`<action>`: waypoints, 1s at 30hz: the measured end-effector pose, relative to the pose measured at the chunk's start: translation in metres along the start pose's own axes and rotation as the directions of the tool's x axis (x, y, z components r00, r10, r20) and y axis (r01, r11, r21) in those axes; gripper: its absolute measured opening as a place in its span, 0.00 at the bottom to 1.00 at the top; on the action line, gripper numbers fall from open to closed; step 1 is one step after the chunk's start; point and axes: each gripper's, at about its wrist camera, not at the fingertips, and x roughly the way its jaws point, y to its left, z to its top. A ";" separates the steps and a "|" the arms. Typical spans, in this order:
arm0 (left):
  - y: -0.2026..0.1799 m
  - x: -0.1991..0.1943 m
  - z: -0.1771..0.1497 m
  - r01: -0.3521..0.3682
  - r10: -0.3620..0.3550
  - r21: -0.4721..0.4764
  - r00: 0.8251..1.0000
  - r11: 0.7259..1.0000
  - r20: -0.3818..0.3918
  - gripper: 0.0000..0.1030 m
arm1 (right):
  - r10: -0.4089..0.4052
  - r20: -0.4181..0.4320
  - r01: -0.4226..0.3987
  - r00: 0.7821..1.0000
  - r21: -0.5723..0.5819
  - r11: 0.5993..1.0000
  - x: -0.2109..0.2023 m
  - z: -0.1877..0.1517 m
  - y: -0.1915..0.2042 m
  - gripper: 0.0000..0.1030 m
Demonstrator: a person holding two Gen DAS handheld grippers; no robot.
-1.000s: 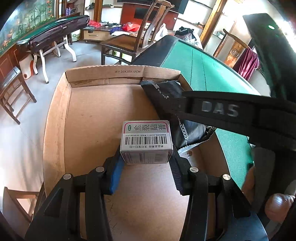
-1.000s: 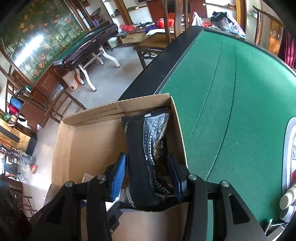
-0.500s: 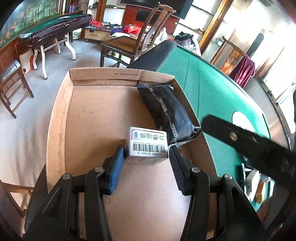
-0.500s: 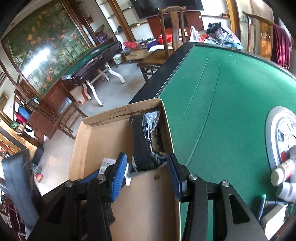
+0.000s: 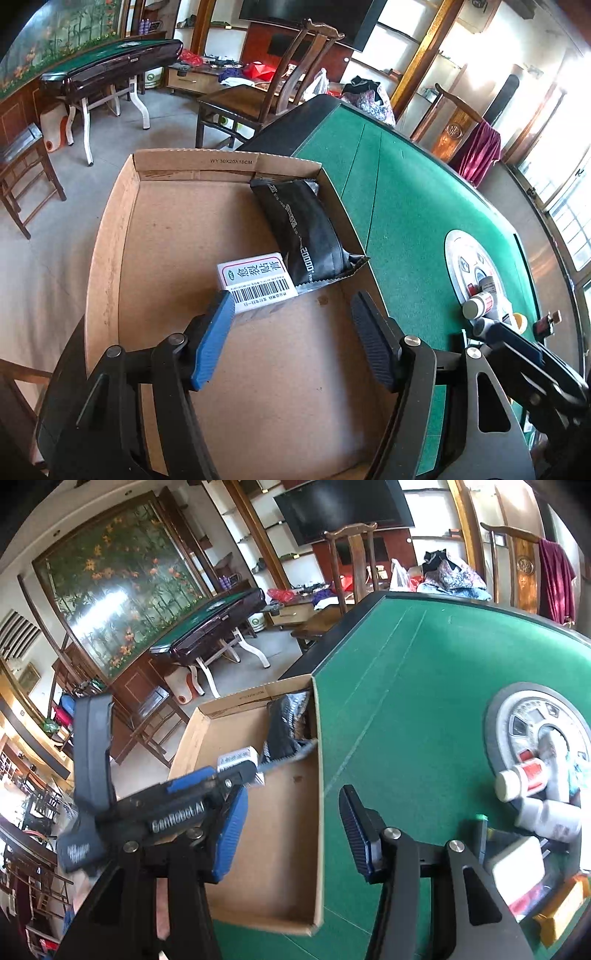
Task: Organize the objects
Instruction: 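Grasp the black green-capped marker with the left gripper while the right moves to the yellow packet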
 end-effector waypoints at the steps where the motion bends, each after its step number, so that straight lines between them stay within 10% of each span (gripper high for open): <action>1: -0.001 0.000 0.000 -0.002 0.002 0.002 1.000 1.000 0.002 0.65 | -0.001 0.004 0.001 1.000 -0.002 1.000 -0.004 -0.003 -0.004 0.50; 30: -0.032 -0.005 -0.011 0.030 -0.032 0.073 0.999 0.997 0.032 0.65 | -0.038 0.091 0.024 0.995 0.160 0.987 -0.084 -0.068 -0.155 0.56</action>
